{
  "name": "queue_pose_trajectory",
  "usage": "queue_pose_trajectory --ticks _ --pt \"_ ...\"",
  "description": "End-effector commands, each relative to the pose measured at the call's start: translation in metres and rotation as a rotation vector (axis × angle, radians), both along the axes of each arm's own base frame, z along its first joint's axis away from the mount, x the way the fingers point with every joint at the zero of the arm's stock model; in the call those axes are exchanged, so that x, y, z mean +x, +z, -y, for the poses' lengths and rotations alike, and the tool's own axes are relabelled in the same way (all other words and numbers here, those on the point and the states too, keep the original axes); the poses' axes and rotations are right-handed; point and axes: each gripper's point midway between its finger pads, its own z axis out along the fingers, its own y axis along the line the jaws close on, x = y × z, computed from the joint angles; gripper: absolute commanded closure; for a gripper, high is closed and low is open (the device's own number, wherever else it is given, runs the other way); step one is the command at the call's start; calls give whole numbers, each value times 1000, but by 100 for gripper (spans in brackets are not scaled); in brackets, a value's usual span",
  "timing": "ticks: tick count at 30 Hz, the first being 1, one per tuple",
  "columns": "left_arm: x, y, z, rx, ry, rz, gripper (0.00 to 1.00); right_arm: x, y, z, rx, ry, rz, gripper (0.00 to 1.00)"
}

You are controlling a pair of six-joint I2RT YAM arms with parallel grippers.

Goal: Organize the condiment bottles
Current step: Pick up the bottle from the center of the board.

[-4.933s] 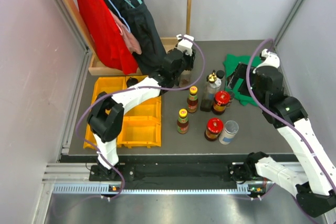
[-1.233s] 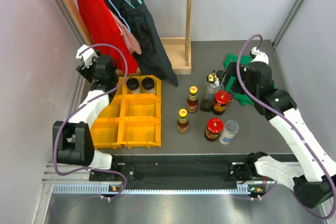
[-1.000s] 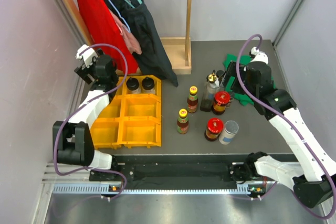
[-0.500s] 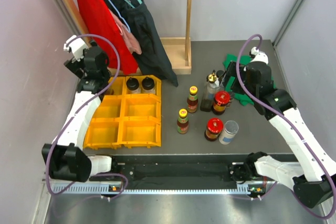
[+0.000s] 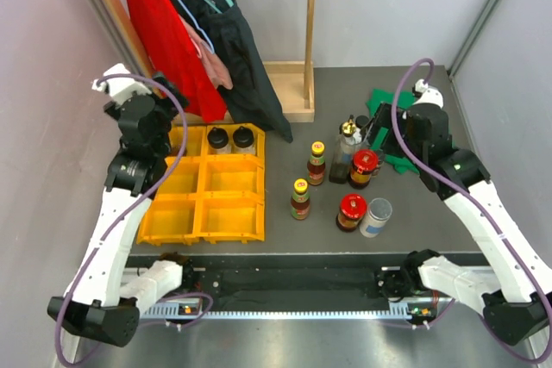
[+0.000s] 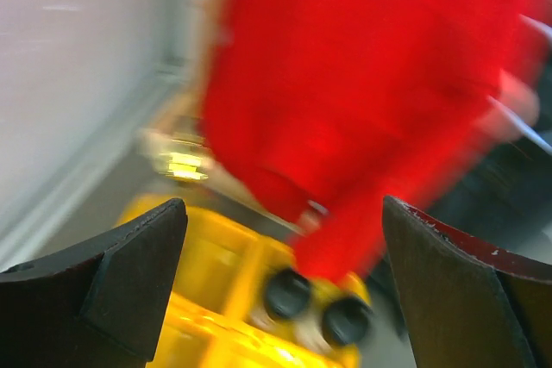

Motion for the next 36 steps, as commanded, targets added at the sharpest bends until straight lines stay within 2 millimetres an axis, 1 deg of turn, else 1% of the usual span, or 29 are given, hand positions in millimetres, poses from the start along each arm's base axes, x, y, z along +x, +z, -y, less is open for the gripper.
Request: queue_pose_trajectory --ticks 1,3,4,5,6,7,10,11,12,13,14,15,16,17,18,19,20,21,22,23,24,25,27,28,30,31,33,34,36 --pt "15 3 95 80 -444 28 1 -5 6 19 11 -79 -4 8" --pt "13 -4 131 125 -578 34 1 -7 1 23 12 -91 -23 8" --pt "9 -3 160 179 -670 56 1 -9 0 26 14 -98 -30 8" --pt "7 -7 177 201 -727 60 1 -9 -2 29 13 -109 -36 8" --pt "-5 -9 209 217 -854 74 1 -10 -3 31 16 -112 -39 8" --pt "-5 -14 227 237 -922 74 1 -11 -4 32 15 -115 -44 8" --pt "-20 -24 276 204 -1137 99 1 -14 -3 40 18 -136 -35 8" --pt "-22 -19 286 193 -1170 135 1 -15 -2 41 22 -139 -27 8" --pt "-23 -21 295 185 -1205 142 1 -16 -2 43 22 -143 -25 8" --pt "-26 -28 309 174 -1253 137 1 -16 -1 45 24 -147 -20 8" --pt "-31 -22 319 167 -1303 172 1 -17 0 45 24 -148 -15 8" --pt "-35 -23 329 163 -1342 182 1 -18 1 46 23 -147 -8 8" --pt "-33 -31 338 156 -1370 167 1 -19 2 47 21 -148 -3 8" --pt "-37 -26 346 151 -1416 183 1 -18 2 47 21 -148 2 8" --pt "-37 -26 353 150 -1439 187 1 -20 4 49 19 -149 10 8" --pt "-36 -36 364 147 -1468 160 1 -20 4 49 17 -146 11 8" --pt "-37 -31 370 145 -1488 173 1 -20 5 49 16 -148 16 8" --pt "-42 -33 379 143 -1531 175 1 -20 4 50 11 -149 19 8" --pt "-40 -43 388 136 -1550 151 2 -21 5 51 12 -150 23 8" --pt "-39 -43 394 130 -1562 153 2 -21 5 51 8 -150 25 8" --pt "-45 -44 402 129 -1595 160 3 -21 4 51 5 -150 26 8" --pt "-42 -51 409 125 -1604 152 3 -20 5 52 4 -152 29 8" --pt "-43 -54 419 128 -1619 156 4 -20 5 53 -1 -153 31 8" --pt "-39 -63 424 130 -1620 135 4 -19 5 53 -2 -151 34 8" --pt "-38 -64 431 133 -1624 137 4 -19 4 53 -7 -151 32 8" --pt "-34 -72 435 135 -1613 121 4 -18 5 52 -7 -148 36 8" --pt "-31 -73 439 143 -1606 125 4 -17 5 53 -14 -150 36 8" --pt "-27 -78 442 147 -1593 115 5 -17 4 53 -15 -152 35 8" --pt "-23 -78 446 150 -1589 123 5 -16 4 54 -17 -153 38 8"
